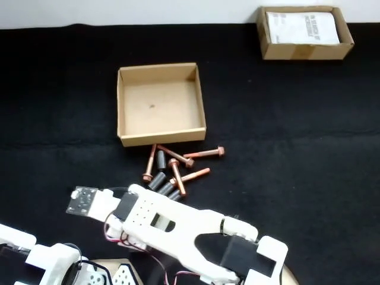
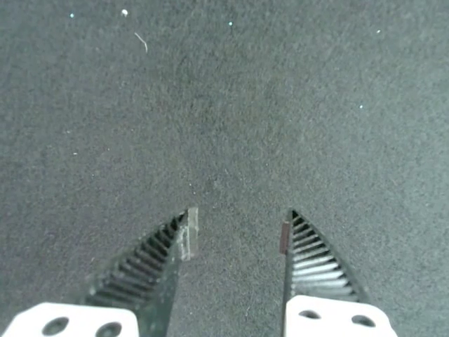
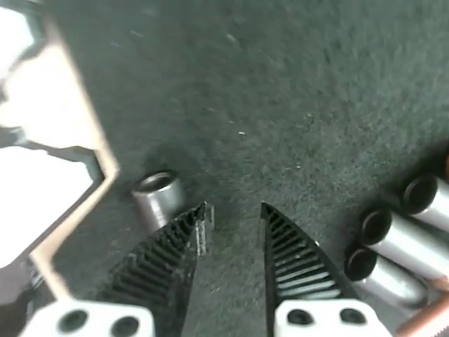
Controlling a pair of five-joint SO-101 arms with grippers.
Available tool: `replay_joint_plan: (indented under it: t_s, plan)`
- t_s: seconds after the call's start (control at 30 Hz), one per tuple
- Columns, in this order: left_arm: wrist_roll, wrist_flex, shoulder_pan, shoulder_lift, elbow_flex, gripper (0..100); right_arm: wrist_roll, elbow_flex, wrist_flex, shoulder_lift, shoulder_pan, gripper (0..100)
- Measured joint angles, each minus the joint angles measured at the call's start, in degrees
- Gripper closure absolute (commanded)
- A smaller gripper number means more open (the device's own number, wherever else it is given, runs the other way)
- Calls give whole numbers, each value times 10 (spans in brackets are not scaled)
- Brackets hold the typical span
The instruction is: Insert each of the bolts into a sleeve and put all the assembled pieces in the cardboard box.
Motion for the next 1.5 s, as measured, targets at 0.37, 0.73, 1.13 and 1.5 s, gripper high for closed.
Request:
replay_joint_plan:
  t_s: [0.37, 0.73, 1.13, 1.5]
  plan:
    - [0, 0, 1, 2, 0, 793, -16, -41, 75, 4, -43, 890]
    - [0, 0, 0, 2, 0, 793, -16, 35, 10, 4, -55, 890]
    - [0, 0, 0, 2, 0, 793, -16, 23, -4, 46, -53, 971]
    - [0, 0, 0, 2, 0, 793, -16, -17, 62, 47, -53, 990]
